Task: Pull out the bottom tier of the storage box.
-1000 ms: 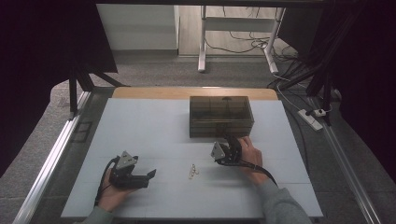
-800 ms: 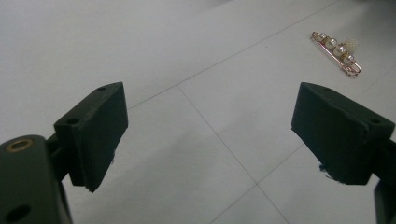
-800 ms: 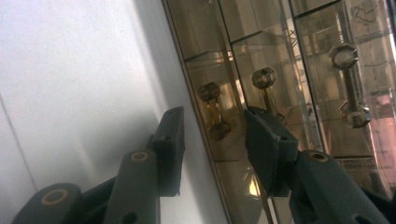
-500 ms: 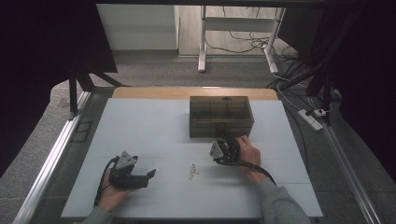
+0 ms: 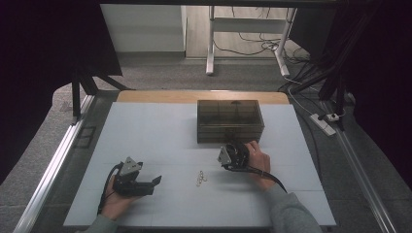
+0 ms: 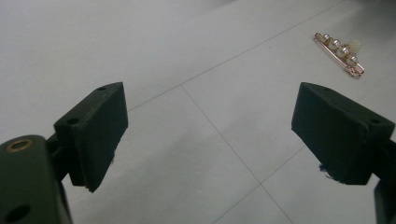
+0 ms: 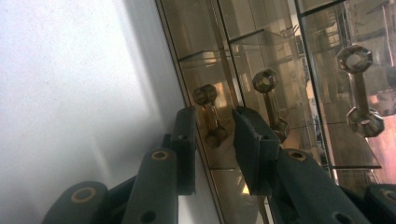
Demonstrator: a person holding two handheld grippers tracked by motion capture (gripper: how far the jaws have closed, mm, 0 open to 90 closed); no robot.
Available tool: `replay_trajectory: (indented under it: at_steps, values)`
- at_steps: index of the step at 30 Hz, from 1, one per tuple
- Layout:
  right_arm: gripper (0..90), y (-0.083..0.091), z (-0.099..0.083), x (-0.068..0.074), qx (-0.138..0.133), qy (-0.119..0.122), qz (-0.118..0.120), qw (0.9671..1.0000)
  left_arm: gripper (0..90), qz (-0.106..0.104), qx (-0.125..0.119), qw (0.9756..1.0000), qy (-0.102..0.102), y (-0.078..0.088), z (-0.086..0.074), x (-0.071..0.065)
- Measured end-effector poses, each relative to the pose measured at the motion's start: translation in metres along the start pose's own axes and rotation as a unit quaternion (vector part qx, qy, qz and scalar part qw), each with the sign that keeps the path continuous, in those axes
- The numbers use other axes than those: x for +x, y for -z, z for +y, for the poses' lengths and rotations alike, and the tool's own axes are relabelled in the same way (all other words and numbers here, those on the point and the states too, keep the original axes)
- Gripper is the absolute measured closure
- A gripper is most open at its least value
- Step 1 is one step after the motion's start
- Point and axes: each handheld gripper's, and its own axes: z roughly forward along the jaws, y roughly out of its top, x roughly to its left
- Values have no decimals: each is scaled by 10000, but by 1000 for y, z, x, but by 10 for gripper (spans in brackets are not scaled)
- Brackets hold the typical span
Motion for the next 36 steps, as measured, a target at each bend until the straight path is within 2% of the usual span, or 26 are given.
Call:
replay_trajectory:
  at_steps: [14,18,28,32,36]
  values:
    - [730,-5,-1,2,55,79,-61,9999,119,5,4,10000,-7,0,0,0]
    - [747,-7,-1,4,1,121,-155,9998,119,12,0,10000,-2,0,0,0]
    - [766,-7,0,9,71,354,-354,9987,119,23,-8,10000,11,1,0,1]
    - [774,-8,-1,10,69,366,-414,9984,119,28,-10,10000,19,1,0,1]
    - [781,-7,-1,12,113,500,-473,9976,119,39,-12,10000,21,1,-1,1]
